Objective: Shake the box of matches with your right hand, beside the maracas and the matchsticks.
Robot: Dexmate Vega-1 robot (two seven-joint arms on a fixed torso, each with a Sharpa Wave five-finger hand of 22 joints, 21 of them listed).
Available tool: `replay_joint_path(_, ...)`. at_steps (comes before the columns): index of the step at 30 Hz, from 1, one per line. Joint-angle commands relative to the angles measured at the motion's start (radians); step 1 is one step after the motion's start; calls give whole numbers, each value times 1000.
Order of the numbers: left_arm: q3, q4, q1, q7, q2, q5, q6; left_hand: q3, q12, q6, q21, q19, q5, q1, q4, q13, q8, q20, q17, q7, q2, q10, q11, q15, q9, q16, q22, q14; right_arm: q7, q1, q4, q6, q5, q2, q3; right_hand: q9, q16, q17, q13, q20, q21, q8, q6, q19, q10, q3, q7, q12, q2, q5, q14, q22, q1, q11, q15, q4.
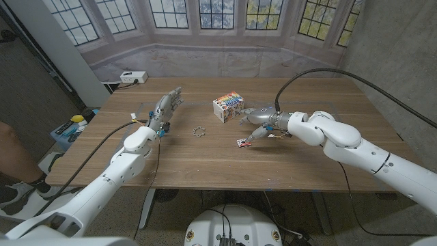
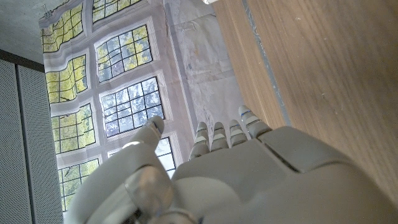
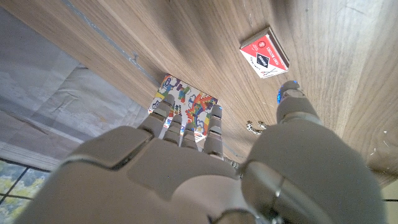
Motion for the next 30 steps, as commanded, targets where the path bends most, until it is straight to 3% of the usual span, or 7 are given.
replay_joint_path(1,-2,-5,4,7,3,6,-6,0,8,11,-1,4,6,9,-2,5,6,6,4,1,1,-2,4,8,5,2,5,-3,-25,-22,-4,-32,-46,15,-19,3,1,4,4,5,5,12,23,-5,-6,7,1,3,1,2,-8,6,20,5,3,1)
replay_joint_path(30,0,-26,20,7,12,12,-9,-1,8,8,-2,4,6,13,-5,5,5,7,5,0,2,-3,4,9,5,1,5,-5,-72,-47,17,-60,-100,46,-44,14,11,4,3,-7,13,57,142,21,40,22,-17,18,-3,7,15,6,58,0,-8,1)
